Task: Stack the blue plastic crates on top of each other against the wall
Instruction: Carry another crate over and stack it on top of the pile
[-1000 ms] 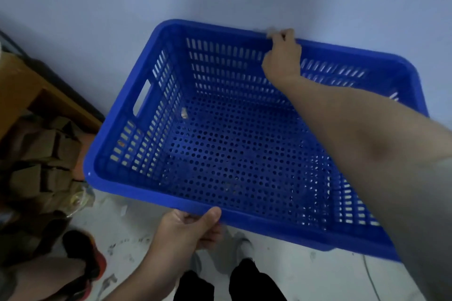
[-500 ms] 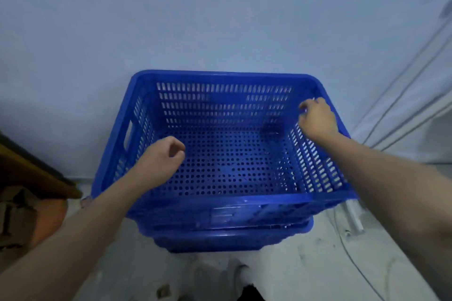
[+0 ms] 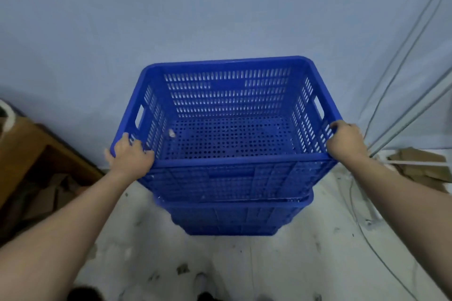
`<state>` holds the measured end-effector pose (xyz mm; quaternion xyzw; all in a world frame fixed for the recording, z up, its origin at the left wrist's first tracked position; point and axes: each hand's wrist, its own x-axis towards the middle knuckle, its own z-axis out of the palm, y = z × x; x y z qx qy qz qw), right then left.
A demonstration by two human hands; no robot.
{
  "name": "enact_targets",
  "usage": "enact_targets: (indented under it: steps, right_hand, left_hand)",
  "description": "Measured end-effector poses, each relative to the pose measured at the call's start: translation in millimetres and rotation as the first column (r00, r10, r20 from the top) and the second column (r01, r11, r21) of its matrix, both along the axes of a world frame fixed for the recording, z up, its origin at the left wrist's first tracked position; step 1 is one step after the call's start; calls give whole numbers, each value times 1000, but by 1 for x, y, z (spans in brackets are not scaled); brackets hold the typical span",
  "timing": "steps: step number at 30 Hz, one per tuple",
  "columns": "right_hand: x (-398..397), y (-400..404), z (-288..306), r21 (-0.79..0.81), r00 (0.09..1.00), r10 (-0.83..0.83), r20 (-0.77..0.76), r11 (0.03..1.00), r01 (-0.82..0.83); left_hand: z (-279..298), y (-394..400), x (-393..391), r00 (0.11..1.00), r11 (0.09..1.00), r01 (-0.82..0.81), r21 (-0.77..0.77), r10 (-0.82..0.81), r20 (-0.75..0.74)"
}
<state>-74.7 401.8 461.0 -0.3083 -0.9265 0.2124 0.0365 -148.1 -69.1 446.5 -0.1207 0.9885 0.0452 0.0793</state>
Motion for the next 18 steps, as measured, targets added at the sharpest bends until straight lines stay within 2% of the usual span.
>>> enact_targets:
  steps: [2,5,9,12,18]
  right_hand:
    - [4,2,3,-30,1000,-13,-28,999,12]
    - [6,0,0,-56,996,-47,-71,998,43]
    - [7,-5,-2,-83,983,-147,-113,987,138]
    - [9,-4,-1,-75,984,-135,-115,989,127]
    - [21,-8,-8,-84,974,-156,-165,986,143]
  left_hand:
    - [1,4,7,988,988,-138,69,142,-54]
    - [4,3,8,969,954,-246,169,247,11]
    - [2,0,1,967,945,-251,208,256,1]
    - [2,-1,2,958,938,-263,224,281,-51]
    - [5,-9,8,968,938,-196,287,231,-95]
